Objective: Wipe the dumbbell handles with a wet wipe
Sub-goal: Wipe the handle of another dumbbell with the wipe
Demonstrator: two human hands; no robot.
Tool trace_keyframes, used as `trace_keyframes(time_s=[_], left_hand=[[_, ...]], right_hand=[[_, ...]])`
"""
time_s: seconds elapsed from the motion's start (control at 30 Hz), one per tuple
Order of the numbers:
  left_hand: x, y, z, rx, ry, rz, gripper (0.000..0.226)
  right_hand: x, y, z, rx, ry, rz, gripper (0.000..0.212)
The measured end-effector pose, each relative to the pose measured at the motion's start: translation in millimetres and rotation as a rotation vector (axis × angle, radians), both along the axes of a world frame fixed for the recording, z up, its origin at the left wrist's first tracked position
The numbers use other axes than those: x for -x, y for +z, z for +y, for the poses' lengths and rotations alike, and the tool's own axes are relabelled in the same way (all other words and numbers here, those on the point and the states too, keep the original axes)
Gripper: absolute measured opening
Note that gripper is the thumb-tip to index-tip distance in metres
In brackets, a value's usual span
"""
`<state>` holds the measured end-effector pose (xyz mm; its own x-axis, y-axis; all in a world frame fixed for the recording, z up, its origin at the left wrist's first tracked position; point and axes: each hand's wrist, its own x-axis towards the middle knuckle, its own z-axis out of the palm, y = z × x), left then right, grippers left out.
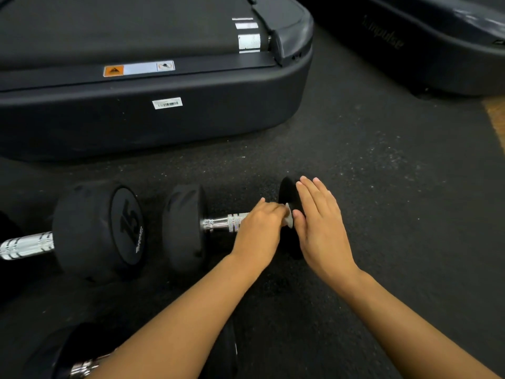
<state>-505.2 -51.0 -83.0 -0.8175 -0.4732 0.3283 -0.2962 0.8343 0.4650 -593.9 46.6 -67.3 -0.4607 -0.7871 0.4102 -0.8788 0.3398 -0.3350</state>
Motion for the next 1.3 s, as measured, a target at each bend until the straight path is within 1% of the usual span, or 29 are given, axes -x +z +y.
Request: trace_keyframes(time_s=[0.03, 0.17, 0.27, 0.33, 0.43, 0.53, 0.63, 0.77, 0.9, 1.03, 1.1, 1.2, 1.23, 1.3], left_hand=[[2, 3, -2, -0.042, 0.02, -0.033, 0.015], [6, 16, -19, -0.202, 0.099, -0.27, 0.019], [2, 30, -25, -0.302, 0.132, -0.352, 0.022], [-8, 34, -22, -0.269, 0.125, -0.34, 0.025], [-34, 32, -17, -0.119, 0.076, -0.297, 0.033], [-53, 39, -13, -0.051, 0.053, -0.289, 0.037], [-68, 63, -4, -0.05, 0.066, -0.202, 0.043], [-89, 90, -2, -0.094, 0.073, -0.164, 0.06], [-109, 101, -5, -0.076, 0.015, -0.133, 0.065], [-135, 103, -13, -0.065, -0.049, -0.098, 0.065], [-153, 108, -13, -0.104, -0.035, -0.096, 0.065], [-192, 124, -2, -0.125, 0.01, -0.116, 0.07], [-208, 132, 2, -0.119, 0.026, -0.147, 0.073], [-243, 151, 12, -0.122, 0.08, -0.274, 0.077]], right_hand=[[1, 1, -1, -0.006, 0.004, -0.001, 0.05], [2, 5, -4, -0.049, 0.001, -0.004, 0.052], [2, 8, -6, -0.065, -0.003, -0.021, 0.052], [3, 11, -6, -0.083, 0.007, -0.044, 0.048], [2, 19, -4, -0.131, 0.011, -0.083, 0.046], [-5, 31, 0, -0.163, 0.007, -0.038, 0.049], [-30, 47, 8, -0.078, 0.078, 0.038, 0.044], [-74, 65, 13, -0.016, 0.179, 0.035, 0.032], [-96, 74, 4, 0.002, 0.196, 0.053, 0.02], [-109, 81, -4, -0.007, 0.253, 0.034, 0.017], [-120, 88, -10, -0.056, 0.288, 0.041, 0.016], [-150, 108, -14, -0.133, 0.366, 0.097, 0.006], [-161, 118, -14, -0.154, 0.396, 0.101, 0.005], [-185, 140, -9, -0.201, 0.433, 0.071, 0.007]])
